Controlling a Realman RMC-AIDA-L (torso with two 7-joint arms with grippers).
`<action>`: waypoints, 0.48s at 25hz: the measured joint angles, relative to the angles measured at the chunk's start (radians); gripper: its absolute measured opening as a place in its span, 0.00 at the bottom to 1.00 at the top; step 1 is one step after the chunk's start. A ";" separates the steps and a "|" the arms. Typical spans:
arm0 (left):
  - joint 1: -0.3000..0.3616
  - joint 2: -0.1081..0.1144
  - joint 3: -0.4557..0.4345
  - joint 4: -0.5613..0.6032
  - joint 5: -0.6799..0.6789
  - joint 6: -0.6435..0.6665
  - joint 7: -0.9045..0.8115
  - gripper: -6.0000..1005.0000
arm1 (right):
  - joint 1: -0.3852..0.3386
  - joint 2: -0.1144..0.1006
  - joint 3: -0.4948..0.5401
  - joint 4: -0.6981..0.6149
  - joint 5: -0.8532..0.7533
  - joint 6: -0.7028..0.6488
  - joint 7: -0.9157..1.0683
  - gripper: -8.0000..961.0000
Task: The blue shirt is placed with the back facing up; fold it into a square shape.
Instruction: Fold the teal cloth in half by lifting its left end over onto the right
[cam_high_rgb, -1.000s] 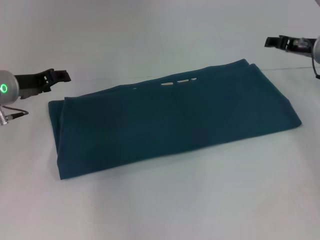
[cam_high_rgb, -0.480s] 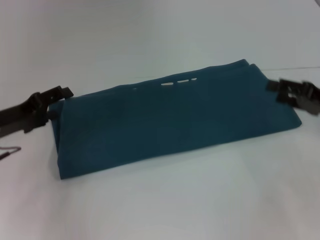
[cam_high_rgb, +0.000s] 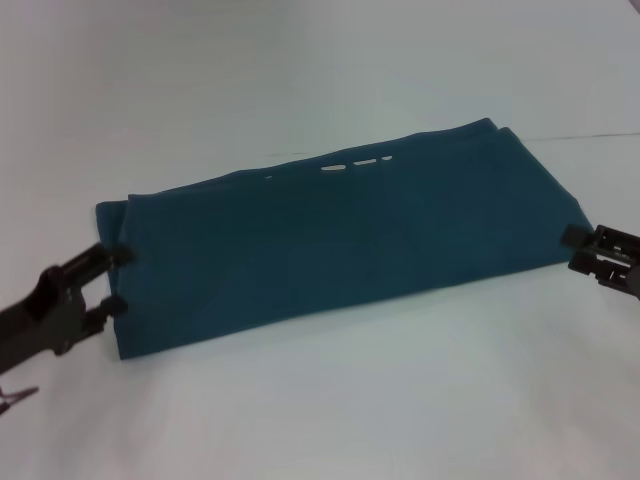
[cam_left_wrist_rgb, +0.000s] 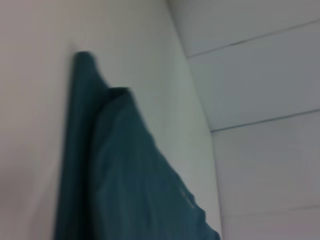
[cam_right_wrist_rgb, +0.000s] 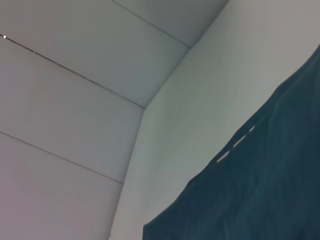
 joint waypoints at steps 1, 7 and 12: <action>0.004 0.000 -0.005 -0.014 0.000 -0.003 0.004 0.87 | 0.001 -0.001 0.000 0.008 0.000 -0.001 -0.007 0.74; 0.010 -0.001 -0.021 -0.071 -0.004 -0.025 0.020 0.87 | 0.013 -0.006 -0.004 0.024 -0.002 -0.002 -0.027 0.74; -0.003 -0.004 -0.020 -0.109 -0.007 -0.066 0.029 0.87 | 0.014 0.000 -0.008 0.029 -0.005 0.002 -0.032 0.74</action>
